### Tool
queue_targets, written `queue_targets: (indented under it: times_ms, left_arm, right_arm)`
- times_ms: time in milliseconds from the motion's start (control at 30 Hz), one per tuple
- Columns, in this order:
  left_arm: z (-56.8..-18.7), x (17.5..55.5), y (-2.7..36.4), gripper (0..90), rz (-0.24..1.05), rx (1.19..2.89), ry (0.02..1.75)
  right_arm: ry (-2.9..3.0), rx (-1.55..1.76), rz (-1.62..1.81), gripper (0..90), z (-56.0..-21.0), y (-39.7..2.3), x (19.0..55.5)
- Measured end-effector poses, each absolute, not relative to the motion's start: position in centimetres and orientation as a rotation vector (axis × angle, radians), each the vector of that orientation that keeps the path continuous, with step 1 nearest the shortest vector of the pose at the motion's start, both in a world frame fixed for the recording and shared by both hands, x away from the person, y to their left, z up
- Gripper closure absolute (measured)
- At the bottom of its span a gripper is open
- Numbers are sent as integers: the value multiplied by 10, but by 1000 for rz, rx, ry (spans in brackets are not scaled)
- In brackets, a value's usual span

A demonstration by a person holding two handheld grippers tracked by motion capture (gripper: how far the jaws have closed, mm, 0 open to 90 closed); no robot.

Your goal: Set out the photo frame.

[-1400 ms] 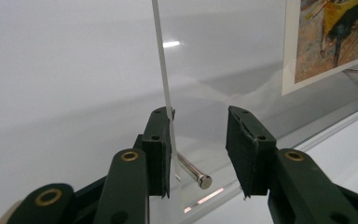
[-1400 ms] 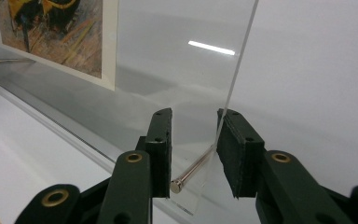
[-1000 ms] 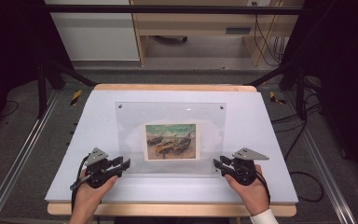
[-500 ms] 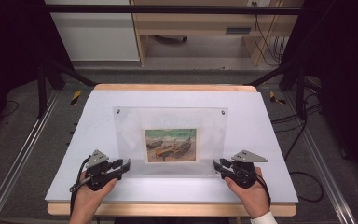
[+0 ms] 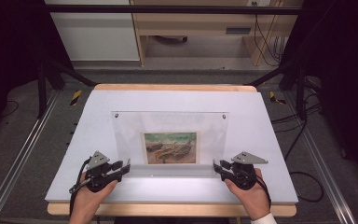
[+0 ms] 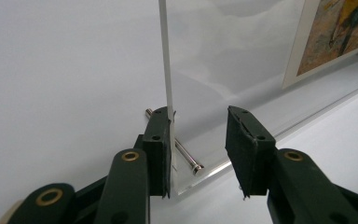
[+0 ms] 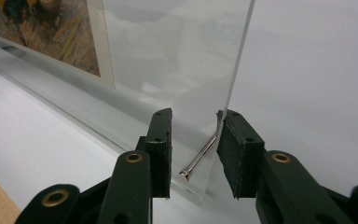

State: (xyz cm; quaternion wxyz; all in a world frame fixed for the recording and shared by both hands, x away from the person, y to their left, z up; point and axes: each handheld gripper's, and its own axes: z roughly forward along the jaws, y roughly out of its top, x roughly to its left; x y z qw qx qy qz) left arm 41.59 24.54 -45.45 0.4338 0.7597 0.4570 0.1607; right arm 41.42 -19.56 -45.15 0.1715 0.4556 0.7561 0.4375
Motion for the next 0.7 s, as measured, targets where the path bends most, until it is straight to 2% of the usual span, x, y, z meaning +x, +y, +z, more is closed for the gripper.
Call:
queue_targets:
  times_ms: [700]
  left_arm:
    - [-456,412,243,603,408,1934,1128]
  right_arm:
    - [2172,1292,1228,644,-454,-194,411]
